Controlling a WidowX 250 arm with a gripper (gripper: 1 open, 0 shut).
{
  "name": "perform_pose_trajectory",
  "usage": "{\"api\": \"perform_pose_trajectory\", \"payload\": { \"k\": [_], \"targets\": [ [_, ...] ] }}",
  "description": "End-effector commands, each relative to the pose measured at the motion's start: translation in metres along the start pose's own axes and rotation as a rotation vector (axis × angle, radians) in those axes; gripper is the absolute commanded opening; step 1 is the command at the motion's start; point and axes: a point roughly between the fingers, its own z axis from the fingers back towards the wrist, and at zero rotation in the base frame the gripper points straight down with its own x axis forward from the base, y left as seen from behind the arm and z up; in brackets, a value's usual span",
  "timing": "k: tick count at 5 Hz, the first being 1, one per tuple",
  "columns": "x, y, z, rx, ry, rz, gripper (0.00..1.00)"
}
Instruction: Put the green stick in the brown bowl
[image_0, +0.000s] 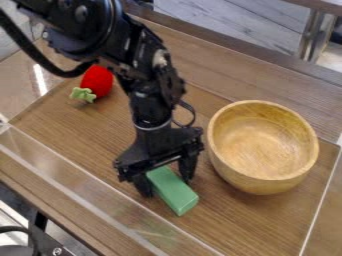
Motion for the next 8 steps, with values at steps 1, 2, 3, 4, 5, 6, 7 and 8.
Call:
{"api": "perform_pose_trajectory", "payload": {
  "k": [1,2,3,4,5,6,7,8],
  "targets": [
    [0.010,-0.006,0.004,-0.038,-0.030,0.025,1.00],
    [0.012,-0.003,0.002,-0.044,-0.036,0.045,1.00],
    [0.019,-0.010,0.001,-0.044,-0.046,0.084,0.00],
    [0.006,-0.008,0.019,-0.045,-0.042,0.031,0.00],
    [-0.005,-0.010,0.045,-0.058,-0.036,-0.027,0.00],
    [0.000,-0.009,0.067,-0.068,-0.035,-0.083,0.00],
    [0.003,-0.020,0.094,-0.090,-0.033,-0.182,0.00],
    [-0.001,-0.045,0.086,-0.111,-0.020,-0.320,0.00]
  ]
}}
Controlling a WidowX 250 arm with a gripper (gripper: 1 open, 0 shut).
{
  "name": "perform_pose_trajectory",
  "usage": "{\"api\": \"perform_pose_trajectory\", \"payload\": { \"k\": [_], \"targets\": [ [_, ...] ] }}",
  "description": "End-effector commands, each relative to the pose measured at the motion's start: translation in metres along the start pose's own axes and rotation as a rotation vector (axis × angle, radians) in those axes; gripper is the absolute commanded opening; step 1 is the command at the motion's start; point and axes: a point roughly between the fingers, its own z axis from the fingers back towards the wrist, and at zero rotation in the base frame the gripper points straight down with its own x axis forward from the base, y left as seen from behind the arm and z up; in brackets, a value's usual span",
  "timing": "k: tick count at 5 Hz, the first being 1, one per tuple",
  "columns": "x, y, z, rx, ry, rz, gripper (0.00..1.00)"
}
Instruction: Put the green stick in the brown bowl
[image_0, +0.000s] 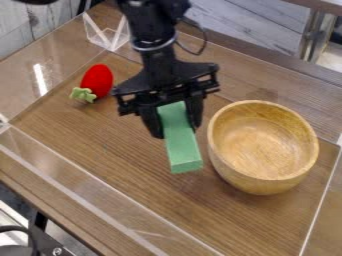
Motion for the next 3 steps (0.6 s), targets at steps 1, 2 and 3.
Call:
{"api": "perform_pose_trajectory", "payload": {
  "k": [1,2,3],
  "targets": [
    [0.006,-0.028,-0.003,-0.044,-0.025,-0.094,0.00],
    [0.009,-0.053,-0.011,-0.052,-0.033,-0.089,0.00],
    [0.012,-0.073,-0.018,-0.052,-0.061,-0.023,0.00]
  ]
}}
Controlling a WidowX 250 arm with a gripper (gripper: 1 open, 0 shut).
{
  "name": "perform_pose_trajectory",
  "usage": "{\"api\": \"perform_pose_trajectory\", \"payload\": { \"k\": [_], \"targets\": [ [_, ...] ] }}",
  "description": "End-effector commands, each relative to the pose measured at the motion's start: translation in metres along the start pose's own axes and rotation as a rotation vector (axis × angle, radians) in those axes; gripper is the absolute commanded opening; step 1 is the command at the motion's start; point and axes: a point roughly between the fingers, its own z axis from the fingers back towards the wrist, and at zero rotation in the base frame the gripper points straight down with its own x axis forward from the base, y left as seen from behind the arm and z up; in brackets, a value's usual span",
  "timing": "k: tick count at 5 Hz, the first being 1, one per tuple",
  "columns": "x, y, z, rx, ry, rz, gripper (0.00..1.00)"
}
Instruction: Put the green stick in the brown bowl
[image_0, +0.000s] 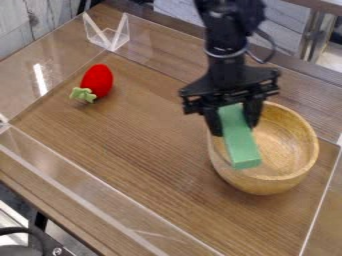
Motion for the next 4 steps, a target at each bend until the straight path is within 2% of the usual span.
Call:
{"api": "perform_pose_trajectory", "payload": {
  "k": [1,3,4],
  "targets": [
    [0.013,-0.017,0.010,-0.032,-0.065,0.033,0.00],
    [0.028,-0.027,0.011,-0.017,-0.103,0.098,0.00],
    [0.018,-0.029,0.004,-0.010,-0.121,0.099,0.00]
  ]
}}
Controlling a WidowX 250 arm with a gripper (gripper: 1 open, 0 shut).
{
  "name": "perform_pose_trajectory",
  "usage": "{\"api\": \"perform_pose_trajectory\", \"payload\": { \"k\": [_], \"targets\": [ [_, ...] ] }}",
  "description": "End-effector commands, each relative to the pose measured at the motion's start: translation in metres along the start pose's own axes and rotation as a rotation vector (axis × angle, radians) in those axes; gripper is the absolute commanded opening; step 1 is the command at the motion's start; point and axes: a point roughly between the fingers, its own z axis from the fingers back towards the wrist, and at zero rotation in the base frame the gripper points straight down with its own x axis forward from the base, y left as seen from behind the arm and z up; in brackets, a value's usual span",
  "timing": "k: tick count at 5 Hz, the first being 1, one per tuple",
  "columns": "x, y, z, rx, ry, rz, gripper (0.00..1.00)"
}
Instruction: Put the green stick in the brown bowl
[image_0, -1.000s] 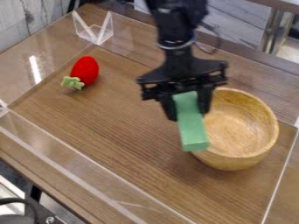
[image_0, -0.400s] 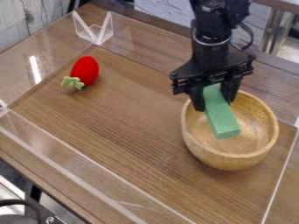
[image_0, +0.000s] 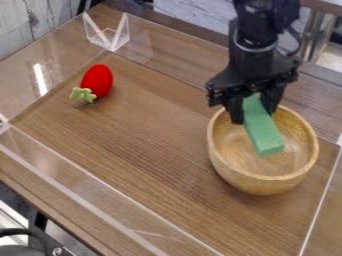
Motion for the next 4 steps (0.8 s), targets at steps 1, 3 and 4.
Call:
{"api": "perform_pose_trajectory", "payload": {
  "k": [1,3,4],
  "targets": [
    [-0.007,-0.005,0.004,-0.028,-0.046,-0.011,0.00],
    [0.004,-0.010,-0.003,-0.008,-0.085,0.076,0.00],
    [0.004,-0.016,0.007,-0.022,-0.069,-0.010,0.00]
  ]
}}
